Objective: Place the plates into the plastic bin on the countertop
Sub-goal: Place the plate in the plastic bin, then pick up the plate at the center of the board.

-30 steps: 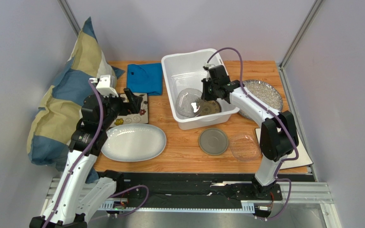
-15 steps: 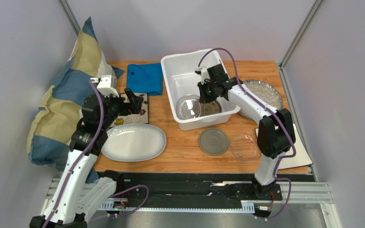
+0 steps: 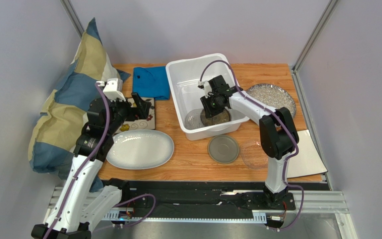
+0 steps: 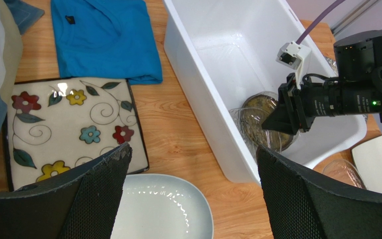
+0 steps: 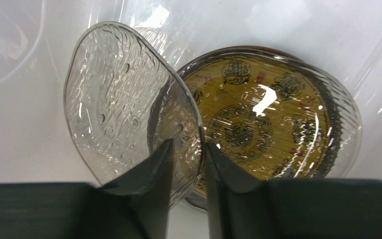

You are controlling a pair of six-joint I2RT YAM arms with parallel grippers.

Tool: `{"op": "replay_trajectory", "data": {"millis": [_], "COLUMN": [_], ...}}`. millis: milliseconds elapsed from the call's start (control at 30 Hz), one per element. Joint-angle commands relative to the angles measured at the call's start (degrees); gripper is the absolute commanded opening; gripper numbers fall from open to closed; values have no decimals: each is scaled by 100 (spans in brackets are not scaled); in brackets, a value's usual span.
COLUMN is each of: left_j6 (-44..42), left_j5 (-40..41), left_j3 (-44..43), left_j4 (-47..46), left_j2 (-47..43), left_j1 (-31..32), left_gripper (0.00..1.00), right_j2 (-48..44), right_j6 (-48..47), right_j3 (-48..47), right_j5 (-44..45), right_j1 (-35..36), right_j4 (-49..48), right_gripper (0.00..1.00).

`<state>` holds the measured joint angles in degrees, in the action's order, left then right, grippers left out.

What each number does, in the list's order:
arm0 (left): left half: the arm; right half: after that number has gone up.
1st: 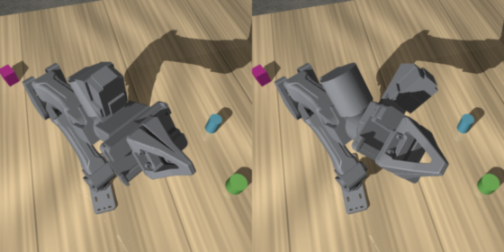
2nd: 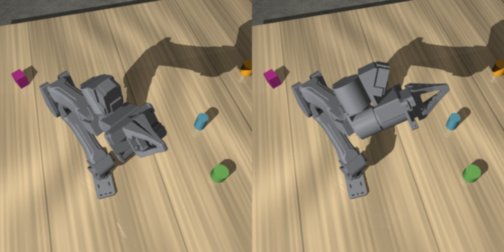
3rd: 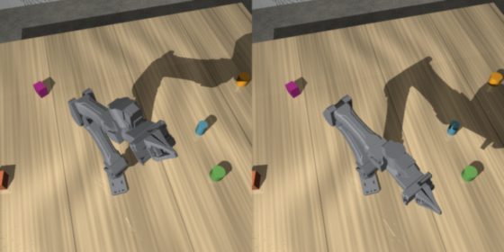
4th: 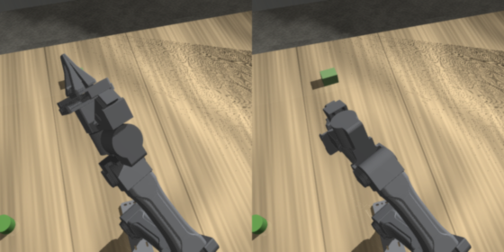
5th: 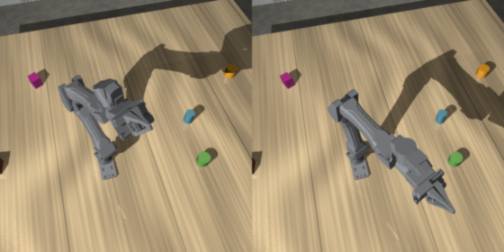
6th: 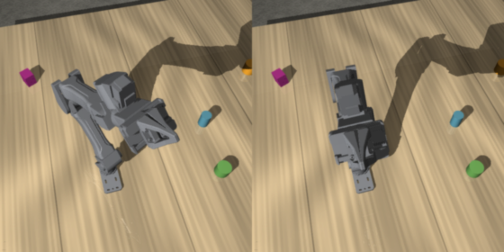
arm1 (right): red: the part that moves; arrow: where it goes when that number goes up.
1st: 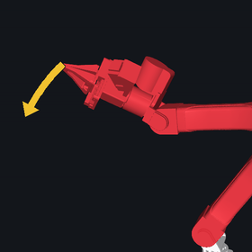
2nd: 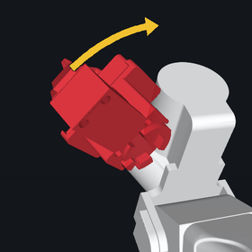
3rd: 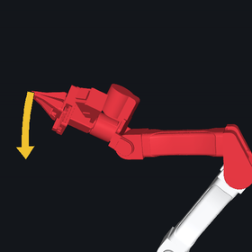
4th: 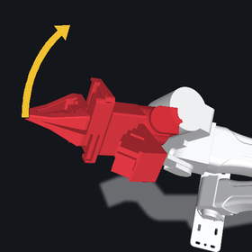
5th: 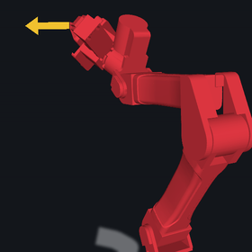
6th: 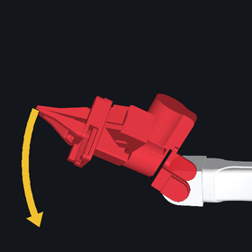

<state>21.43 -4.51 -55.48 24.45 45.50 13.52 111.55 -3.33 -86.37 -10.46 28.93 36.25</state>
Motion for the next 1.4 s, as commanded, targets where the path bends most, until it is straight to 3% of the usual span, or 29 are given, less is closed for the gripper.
{"op": "replay_trajectory", "data": {"millis": [0,67,233,267,667,933,1133,1367], "left_j6": [54,54,63,63,63,63,63,89], "left_j5": [-93,-111,-120,-137,-190,-190,-190,-287], "left_j3": [-6,-6,-6,-6,2,2,2,11], "left_j4": [-186,-195,-186,-186,-203,-203,-203,-230], "left_j2": [-14,-23,-23,-23,12,30,3,38], "left_j1": [10,10,10,10,10,10,10,10], "left_gripper": [99,99,99,99,99,99,99,98], "right_j2": [-89,-159,-466,-537,-1556,-3048,-4324,-5388], "right_j6": [-45,-45,26,43,298,868,1659,2441], "right_j3": [23,58,111,120,111,726,1859,2923], "right_j5": [167,193,193,167,97,61,570,2686], "right_j1": [87,78,95,96,96,358,544,517], "right_j4": [-127,-118,-135,-153,-627,-1102,-1015,47], "right_gripper": [44,52,57,69,72,72,72,72]}}
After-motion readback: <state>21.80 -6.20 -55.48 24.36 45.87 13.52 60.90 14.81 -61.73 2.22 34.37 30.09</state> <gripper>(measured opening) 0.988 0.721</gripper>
